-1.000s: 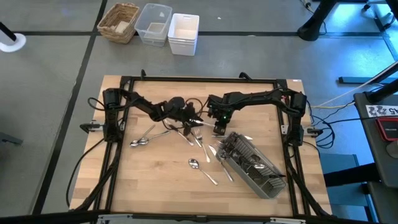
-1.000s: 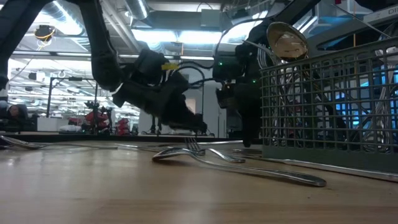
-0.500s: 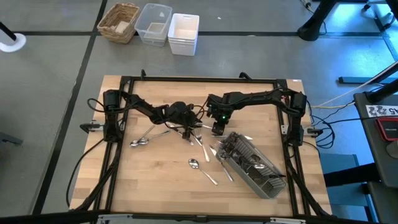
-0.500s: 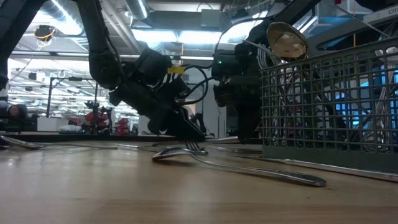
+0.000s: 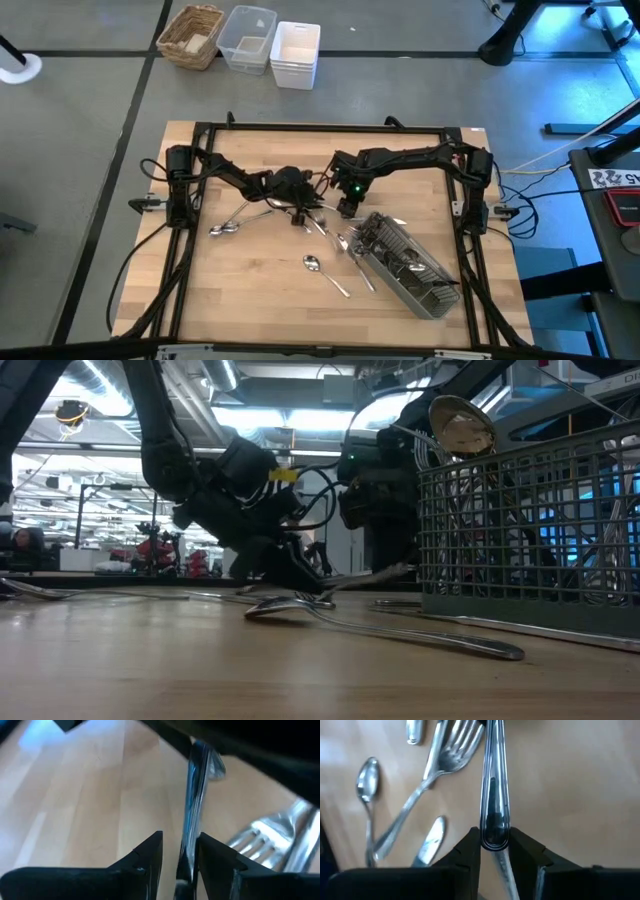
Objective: Sort silverware
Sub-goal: Put the silver table knife into the gray silverware basket
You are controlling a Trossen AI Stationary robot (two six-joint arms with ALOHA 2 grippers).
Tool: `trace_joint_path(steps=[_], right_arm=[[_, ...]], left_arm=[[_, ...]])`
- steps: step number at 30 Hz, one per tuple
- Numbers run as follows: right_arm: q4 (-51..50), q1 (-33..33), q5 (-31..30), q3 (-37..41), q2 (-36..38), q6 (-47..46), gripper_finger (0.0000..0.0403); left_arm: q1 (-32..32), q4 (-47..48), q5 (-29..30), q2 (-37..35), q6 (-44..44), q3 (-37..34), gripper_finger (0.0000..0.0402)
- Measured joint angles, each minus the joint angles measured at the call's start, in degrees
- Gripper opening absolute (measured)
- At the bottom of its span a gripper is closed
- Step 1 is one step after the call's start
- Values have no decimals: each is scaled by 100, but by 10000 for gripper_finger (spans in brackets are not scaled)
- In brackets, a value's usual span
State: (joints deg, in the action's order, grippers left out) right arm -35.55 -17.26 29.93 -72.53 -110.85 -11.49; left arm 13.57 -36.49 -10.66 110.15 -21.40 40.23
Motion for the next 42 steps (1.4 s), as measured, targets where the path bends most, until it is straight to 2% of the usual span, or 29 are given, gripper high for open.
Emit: trace_joint_path(steps=[6, 14, 19, 25, 29, 32, 38, 42], right_arm=[[122, 4, 273, 0, 0, -179, 87], [138, -2, 243, 0, 0, -157, 87], [138, -2, -103, -8, 12, -204, 93], [138, -9, -245, -15, 20, -245, 125], [-517, -88, -199, -341, 20, -230, 137], [-1165, -118, -550, -708, 82, 191, 136], [-2129, -118, -1756, -1603, 414, 868, 134], [-2715, -122, -2473, -2268, 740, 1122, 134]], left_arm=[[-34, 160, 3, -2, 10, 2, 103], [-42, 176, -72, -2, 44, -2, 18], [-38, 180, -8, -2, 172, -7, 19], [-36, 152, 33, -123, 427, -8, 6], [-34, 195, 46, -398, 601, -13, 5], [-25, 325, 211, -674, 598, -13, 5], [-34, 1072, 612, -1292, 593, -11, 6], [-73, 1356, 834, -1951, 568, 15, 4]])
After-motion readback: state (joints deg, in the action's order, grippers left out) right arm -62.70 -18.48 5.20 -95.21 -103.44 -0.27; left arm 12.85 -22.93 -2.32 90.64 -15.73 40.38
